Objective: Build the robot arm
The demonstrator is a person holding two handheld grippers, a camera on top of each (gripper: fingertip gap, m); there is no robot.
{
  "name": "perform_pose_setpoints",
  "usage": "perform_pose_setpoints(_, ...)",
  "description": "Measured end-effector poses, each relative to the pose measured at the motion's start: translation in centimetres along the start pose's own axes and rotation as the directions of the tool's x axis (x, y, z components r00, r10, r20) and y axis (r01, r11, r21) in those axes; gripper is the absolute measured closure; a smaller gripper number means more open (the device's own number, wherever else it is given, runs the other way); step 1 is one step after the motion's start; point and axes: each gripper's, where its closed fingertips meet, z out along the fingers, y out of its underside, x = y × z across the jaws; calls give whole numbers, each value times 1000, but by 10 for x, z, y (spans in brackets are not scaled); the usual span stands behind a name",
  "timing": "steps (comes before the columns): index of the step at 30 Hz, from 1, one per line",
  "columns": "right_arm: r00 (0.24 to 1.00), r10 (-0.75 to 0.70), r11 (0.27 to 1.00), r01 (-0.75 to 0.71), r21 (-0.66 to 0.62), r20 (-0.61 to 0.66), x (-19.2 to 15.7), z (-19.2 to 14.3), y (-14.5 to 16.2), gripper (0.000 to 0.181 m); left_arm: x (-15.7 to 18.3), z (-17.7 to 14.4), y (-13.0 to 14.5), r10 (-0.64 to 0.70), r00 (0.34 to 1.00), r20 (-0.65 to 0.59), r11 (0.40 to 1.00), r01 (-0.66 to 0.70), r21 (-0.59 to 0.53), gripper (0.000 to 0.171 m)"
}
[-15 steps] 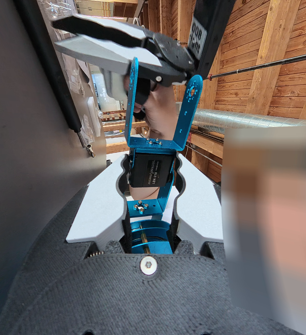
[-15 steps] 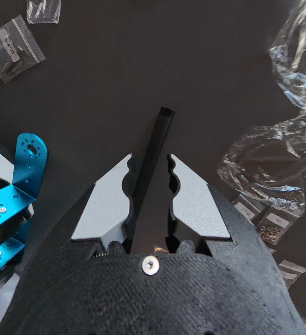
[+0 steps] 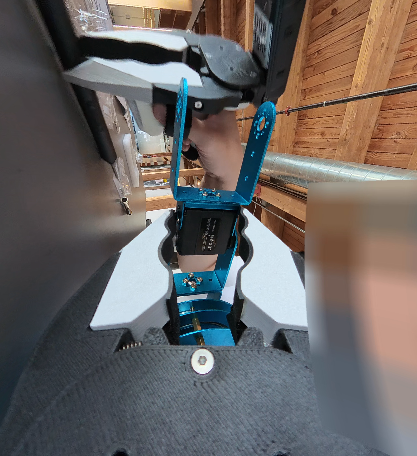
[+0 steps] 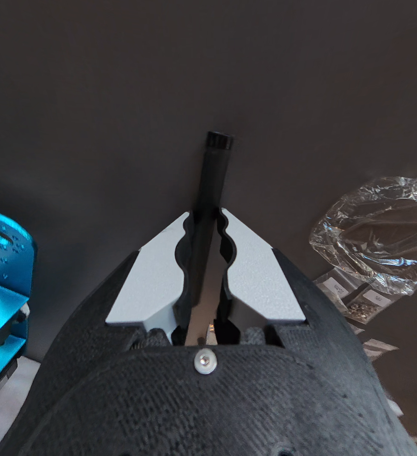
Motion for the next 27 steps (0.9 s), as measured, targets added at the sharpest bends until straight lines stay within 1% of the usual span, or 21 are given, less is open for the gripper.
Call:
perform_pose_setpoints(2,1000,4,1000,-5,30,10,5,-4,5,164,0,-1,0,0,1000,4,1000,0,2,122)
perform_pose_setpoints(3,1000,8,998,-10,69,28,6,-9,7,163,-1,-1,-1,-1,1000,5,1000,1,3,122)
perform_pose_setpoints(5,992,35,985,-55,162,122,2,-27,11,163,-1,-1,-1,-3,1000,4,1000,3,3,122)
perform_pose_setpoints(7,979,52,963,-101,249,195,2,-49,18,163,-1,0,-1,-5,1000,3,1000,5,2,122)
perform_pose_setpoints(11,971,57,886,-156,436,232,13,-93,30,164,-2,1,-1,-8,1000,3,1000,8,-3,122)
perform_pose_setpoints(13,961,37,829,-182,529,272,15,-111,34,164,-3,1,-1,-10,1000,6,1000,10,-1,121)
perform_pose_setpoints(16,946,-40,708,-199,678,320,11,-138,35,164,-2,1,-1,-8,1000,6,1000,8,-3,121)
perform_pose_setpoints(18,931,-142,589,-193,785,336,-1,-162,32,164,-3,0,-1,-14,1000,7,1000,13,3,121)
perform_pose_setpoints(19,926,-167,534,-204,820,339,-5,-173,32,164,-3,0,-1,-15,1000,7,1000,15,4,121)
perform_pose_setpoints(21,912,-246,432,-199,880,327,-20,-197,33,164,-4,-1,-2,-18,1000,10,1000,18,9,121)
perform_pose_setpoints(22,911,-269,394,-193,898,314,-26,-208,34,164,-4,-1,-3,-18,1000,11,1000,18,10,121)
perform_pose_setpoints(25,897,-355,299,-159,941,264,-50,-241,40,165,-5,-2,-3,-20,1000,12,1000,20,13,121)
perform_pose_setpoints(27,892,-393,261,-123,957,222,-65,-256,43,164,-5,-2,-3,-19,1000,13,1000,19,13,121)
